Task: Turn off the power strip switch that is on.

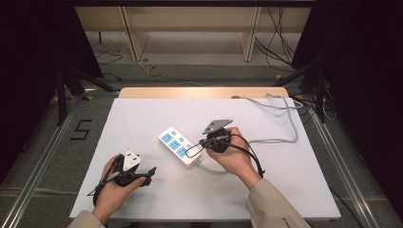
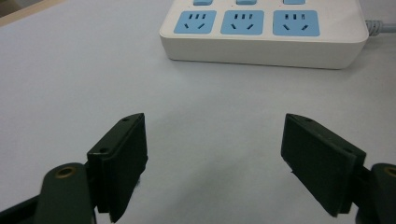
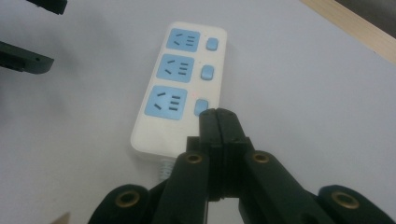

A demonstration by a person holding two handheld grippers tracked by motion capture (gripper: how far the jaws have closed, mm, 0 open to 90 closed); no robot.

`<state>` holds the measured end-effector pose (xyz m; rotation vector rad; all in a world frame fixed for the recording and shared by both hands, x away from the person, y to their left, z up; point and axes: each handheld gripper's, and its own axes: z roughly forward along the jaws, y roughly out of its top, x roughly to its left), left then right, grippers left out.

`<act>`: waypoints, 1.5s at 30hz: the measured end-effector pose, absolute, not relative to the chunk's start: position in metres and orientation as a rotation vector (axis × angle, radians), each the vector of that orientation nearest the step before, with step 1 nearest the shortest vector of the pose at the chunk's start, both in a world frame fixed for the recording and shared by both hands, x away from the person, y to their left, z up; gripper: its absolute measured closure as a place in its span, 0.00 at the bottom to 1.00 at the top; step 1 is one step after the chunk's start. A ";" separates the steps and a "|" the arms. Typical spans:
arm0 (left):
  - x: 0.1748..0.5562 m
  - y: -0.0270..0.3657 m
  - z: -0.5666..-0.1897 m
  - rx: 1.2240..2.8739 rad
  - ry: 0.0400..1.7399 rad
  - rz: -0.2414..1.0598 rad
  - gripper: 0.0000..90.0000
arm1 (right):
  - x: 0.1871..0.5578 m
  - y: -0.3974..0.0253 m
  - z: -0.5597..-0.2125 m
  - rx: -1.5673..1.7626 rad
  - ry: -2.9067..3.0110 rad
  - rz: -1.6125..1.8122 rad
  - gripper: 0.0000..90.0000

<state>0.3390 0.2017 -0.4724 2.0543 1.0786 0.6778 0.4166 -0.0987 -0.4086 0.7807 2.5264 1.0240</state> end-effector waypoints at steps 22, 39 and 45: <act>0.339 0.201 -0.473 2.056 1.078 0.677 0.25 | 0.428 -0.085 -0.410 0.802 2.599 0.944 1.00; 0.339 0.202 -0.472 2.056 1.077 0.674 0.25 | 0.441 -0.071 -0.414 0.793 2.655 0.892 1.00; 0.340 0.201 -0.472 2.057 1.076 0.672 0.25 | 0.444 -0.068 -0.414 0.805 2.666 0.877 1.00</act>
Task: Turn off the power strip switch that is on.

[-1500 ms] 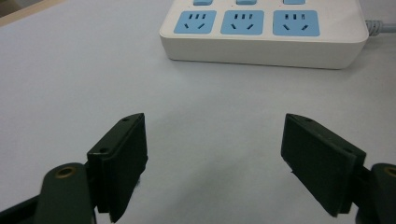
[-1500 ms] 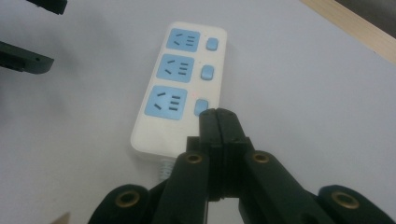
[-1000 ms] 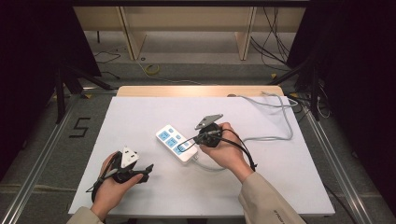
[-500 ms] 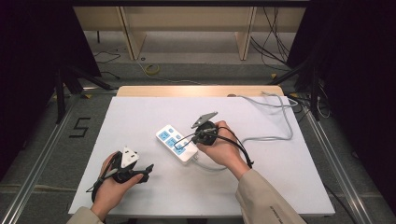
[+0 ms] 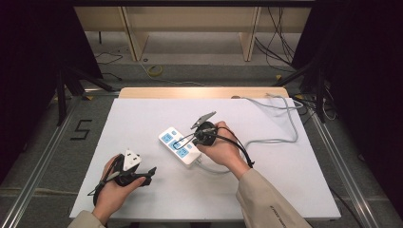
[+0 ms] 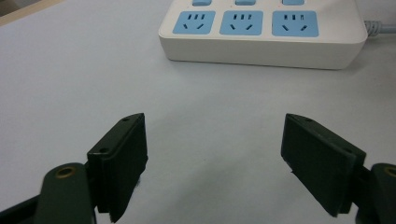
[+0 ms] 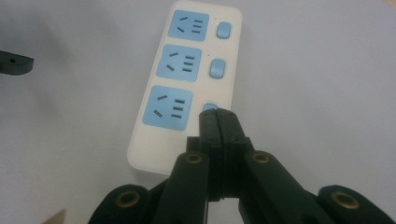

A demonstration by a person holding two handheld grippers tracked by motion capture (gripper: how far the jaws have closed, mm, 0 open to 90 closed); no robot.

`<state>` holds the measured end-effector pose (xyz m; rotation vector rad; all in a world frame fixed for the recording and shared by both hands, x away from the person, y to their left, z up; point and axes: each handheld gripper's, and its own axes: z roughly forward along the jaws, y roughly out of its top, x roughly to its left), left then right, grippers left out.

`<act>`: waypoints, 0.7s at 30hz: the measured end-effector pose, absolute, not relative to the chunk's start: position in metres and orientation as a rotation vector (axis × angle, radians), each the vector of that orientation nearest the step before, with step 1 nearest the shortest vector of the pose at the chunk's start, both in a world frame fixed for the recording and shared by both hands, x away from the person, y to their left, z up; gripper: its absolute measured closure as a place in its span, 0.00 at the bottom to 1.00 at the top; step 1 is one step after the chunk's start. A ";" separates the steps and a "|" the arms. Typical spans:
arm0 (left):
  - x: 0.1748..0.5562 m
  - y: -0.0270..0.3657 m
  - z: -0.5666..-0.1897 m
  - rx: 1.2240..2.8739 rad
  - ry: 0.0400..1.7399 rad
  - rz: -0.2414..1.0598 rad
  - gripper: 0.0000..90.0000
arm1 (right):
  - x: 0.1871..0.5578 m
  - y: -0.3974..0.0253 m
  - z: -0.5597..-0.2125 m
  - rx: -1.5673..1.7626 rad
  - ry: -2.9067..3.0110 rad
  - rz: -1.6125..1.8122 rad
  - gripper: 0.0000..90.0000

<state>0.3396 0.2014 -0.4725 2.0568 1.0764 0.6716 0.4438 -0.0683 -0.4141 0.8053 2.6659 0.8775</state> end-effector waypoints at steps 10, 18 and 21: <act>0.340 0.201 -0.472 2.058 1.074 0.671 0.25 | 0.449 -0.061 -0.412 0.821 2.683 0.854 1.00; 0.340 0.201 -0.472 2.058 1.072 0.661 0.25 | 0.454 -0.055 -0.414 0.815 2.699 0.828 1.00; 0.340 0.201 -0.472 2.055 1.071 0.660 0.25 | 0.455 -0.054 -0.414 0.813 2.706 0.815 1.00</act>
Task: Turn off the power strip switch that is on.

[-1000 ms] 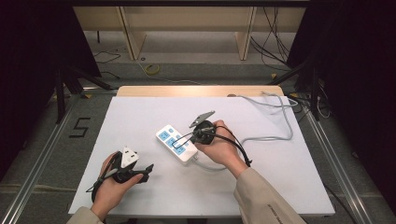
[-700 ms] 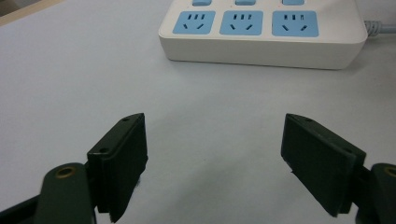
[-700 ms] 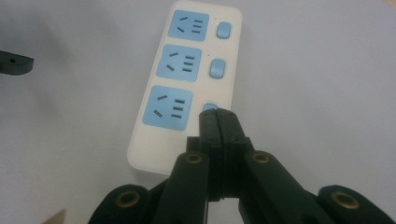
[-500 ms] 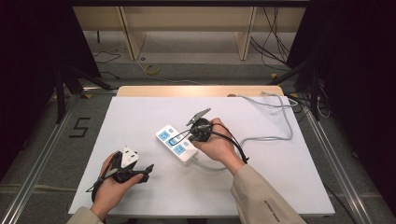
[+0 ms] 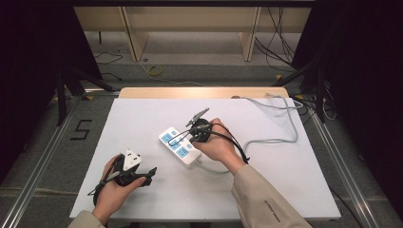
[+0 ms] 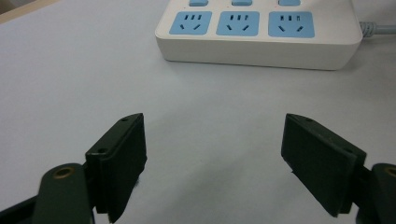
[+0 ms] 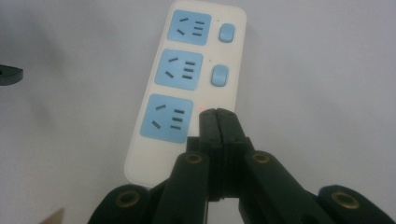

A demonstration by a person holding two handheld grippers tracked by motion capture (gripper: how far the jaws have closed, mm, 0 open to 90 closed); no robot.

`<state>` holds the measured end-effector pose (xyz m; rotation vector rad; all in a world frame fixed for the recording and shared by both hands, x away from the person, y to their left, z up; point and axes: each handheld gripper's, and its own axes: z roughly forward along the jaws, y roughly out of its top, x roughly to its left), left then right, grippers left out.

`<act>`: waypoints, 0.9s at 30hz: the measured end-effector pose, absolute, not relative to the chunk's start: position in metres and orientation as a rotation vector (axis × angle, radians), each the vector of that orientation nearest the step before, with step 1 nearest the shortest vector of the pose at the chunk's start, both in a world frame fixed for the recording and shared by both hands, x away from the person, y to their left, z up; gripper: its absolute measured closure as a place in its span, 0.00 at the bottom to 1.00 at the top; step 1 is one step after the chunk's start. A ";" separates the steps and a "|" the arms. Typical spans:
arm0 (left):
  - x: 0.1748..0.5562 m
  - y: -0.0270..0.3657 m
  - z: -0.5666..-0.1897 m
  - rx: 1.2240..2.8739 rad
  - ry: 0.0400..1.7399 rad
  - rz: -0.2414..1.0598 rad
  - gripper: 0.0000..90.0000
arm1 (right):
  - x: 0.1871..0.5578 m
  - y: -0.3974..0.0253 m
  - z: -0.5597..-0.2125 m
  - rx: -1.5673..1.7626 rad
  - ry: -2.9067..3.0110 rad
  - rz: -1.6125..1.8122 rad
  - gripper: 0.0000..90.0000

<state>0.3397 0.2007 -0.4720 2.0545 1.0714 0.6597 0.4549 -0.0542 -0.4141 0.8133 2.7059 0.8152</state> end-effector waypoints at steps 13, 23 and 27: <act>0.340 0.200 -0.472 2.059 1.062 0.658 0.25 | 0.462 -0.048 -0.417 0.827 2.718 0.792 1.00; 0.340 0.200 -0.472 2.055 1.060 0.660 0.26 | 0.468 -0.043 -0.420 0.827 2.733 0.761 1.00; 0.340 0.200 -0.472 2.054 1.058 0.660 0.26 | 0.471 -0.041 -0.421 0.838 2.738 0.750 1.00</act>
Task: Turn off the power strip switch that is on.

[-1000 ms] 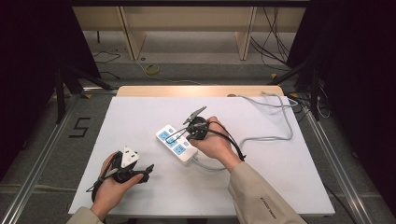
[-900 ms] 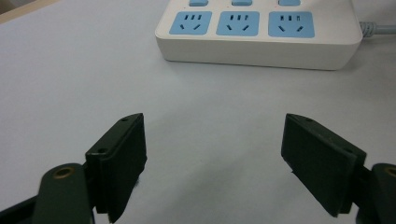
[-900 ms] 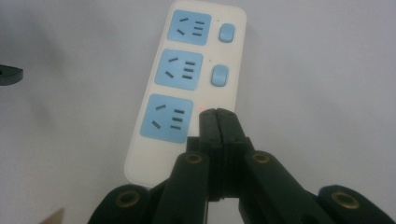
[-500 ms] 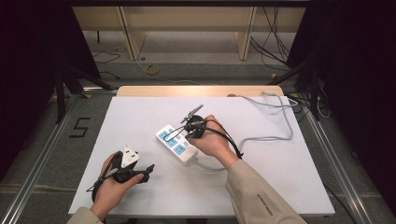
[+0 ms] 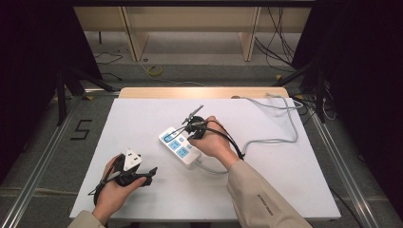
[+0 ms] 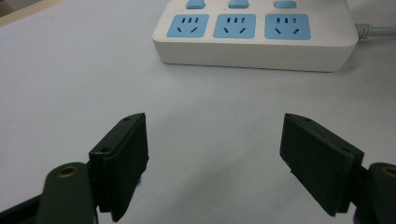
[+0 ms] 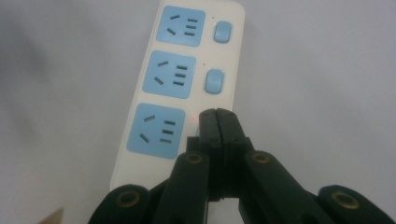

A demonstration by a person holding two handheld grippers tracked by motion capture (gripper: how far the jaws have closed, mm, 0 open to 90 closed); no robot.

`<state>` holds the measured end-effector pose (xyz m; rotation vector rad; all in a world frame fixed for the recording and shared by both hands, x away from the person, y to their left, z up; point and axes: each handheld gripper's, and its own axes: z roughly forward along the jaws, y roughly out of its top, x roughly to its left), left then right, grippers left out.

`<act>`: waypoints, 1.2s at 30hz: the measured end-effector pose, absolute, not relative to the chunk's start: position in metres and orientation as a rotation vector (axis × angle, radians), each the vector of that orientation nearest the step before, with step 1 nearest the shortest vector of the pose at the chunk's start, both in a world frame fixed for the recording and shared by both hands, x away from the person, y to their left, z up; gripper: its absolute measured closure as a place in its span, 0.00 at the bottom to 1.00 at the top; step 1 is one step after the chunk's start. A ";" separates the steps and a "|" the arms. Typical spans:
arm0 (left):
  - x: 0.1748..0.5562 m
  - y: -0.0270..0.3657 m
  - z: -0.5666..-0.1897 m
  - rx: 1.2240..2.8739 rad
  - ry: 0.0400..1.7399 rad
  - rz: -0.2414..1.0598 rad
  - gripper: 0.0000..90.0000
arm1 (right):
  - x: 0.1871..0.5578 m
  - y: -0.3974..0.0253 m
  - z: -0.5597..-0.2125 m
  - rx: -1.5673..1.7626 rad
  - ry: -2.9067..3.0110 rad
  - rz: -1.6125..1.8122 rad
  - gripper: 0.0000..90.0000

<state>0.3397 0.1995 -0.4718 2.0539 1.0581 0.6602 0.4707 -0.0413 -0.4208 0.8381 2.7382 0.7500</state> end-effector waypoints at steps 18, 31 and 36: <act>0.340 0.200 -0.472 2.061 1.053 0.659 0.26 | 0.477 -0.034 -0.430 0.862 2.766 0.697 1.00; 0.340 0.200 -0.471 2.064 1.051 0.660 0.26 | 0.480 -0.028 -0.436 0.874 2.799 0.653 1.00; 0.340 0.200 -0.471 2.065 1.050 0.660 0.26 | 0.481 -0.026 -0.436 0.882 2.806 0.648 1.00</act>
